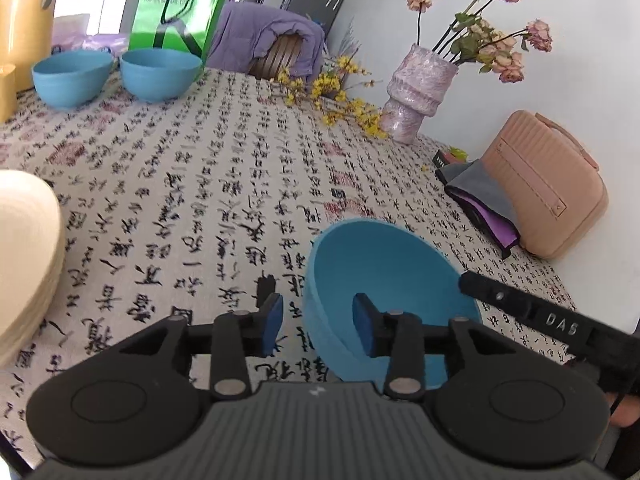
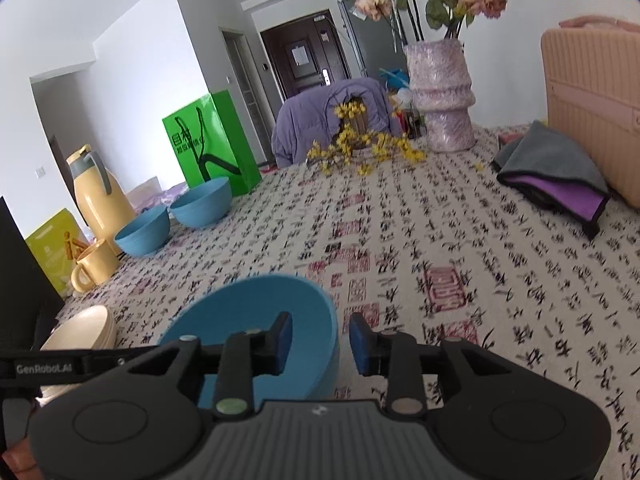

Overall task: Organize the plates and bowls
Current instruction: 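Carry the blue bowl with both grippers toward the open tablecloth beside the plates, then lower the bowl onto the tablecloth and open both grippers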

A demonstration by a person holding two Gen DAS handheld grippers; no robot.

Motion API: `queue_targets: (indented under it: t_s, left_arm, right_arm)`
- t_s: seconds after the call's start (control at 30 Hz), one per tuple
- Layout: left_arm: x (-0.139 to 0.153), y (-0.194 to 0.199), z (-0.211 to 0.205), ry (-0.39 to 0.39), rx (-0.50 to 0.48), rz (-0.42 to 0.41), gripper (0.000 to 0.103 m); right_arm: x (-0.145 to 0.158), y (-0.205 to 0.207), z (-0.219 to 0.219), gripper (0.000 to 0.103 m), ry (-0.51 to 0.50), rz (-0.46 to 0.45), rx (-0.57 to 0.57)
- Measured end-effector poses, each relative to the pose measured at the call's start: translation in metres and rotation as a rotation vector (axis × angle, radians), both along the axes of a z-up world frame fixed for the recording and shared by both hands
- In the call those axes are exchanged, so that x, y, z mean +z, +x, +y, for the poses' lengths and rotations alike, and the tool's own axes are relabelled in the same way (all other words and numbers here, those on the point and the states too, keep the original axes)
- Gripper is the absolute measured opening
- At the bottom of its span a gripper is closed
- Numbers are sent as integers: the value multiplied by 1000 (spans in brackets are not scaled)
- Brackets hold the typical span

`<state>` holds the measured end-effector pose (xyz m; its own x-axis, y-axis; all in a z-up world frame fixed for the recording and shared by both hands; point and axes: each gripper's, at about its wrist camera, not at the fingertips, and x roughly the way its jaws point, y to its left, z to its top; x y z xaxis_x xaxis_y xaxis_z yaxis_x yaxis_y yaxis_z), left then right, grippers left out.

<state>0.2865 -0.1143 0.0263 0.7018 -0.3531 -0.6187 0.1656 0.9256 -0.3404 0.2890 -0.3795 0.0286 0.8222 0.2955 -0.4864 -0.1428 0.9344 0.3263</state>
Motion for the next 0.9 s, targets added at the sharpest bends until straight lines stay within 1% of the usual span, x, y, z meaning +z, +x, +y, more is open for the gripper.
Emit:
queue_targets:
  t_s: [0.03, 0.07, 0.1, 0.13, 0.17, 0.2, 0.27, 0.3, 0.33, 0.4, 0.47, 0.53, 0.63, 0.73, 0.9]
  left_arm:
    - [3, -4, 1, 24, 7, -26, 45]
    - [7, -9, 2, 63, 17, -65, 47]
    - [11, -15, 4, 111, 32, -112, 52]
    - [13, -22, 6, 150, 46, -151, 58]
    - [16, -28, 10, 179, 60, -182, 61]
    - [17, -34, 16, 198, 75, -203, 66]
    - [19, -44, 31, 210, 108, -223, 73]
    - [19, -48, 40, 214, 128, -226, 78]
    - [18, -52, 49, 222, 155, -228, 81]
    - [19, -60, 67, 244, 211, -239, 83]
    - [21, -68, 87, 263, 258, -253, 88]
    - [23, -79, 107, 273, 291, -272, 99]
    - [27, -93, 132, 299, 313, -307, 103]
    - [29, -101, 156, 314, 339, -324, 103]
    - [30, -97, 190, 293, 380, -319, 103]
  right_arm:
    - [3, -2, 1, 45, -15, -15, -7]
    - [6, -5, 2, 50, -37, -36, -18]
    - [10, -9, 5, 58, -66, -64, -24]
    - [14, -12, 8, 59, -91, -92, -26]
    - [18, -16, 10, 59, -106, -117, -22]
    - [22, -20, 13, 61, -112, -139, -14]
    - [29, -26, 19, 68, -111, -176, 9]
    - [32, -29, 24, 74, -113, -196, 22]
    - [34, -32, 30, 80, -120, -218, 36]
    - [38, -38, 45, 82, -144, -264, 66]
    - [42, -42, 62, 84, -154, -296, 104]
    - [44, -47, 81, 87, -145, -313, 144]
    - [44, -54, 109, 92, -130, -305, 196]
    - [41, -55, 136, 93, -129, -290, 243]
    - [40, -35, 167, 93, -130, -230, 238]
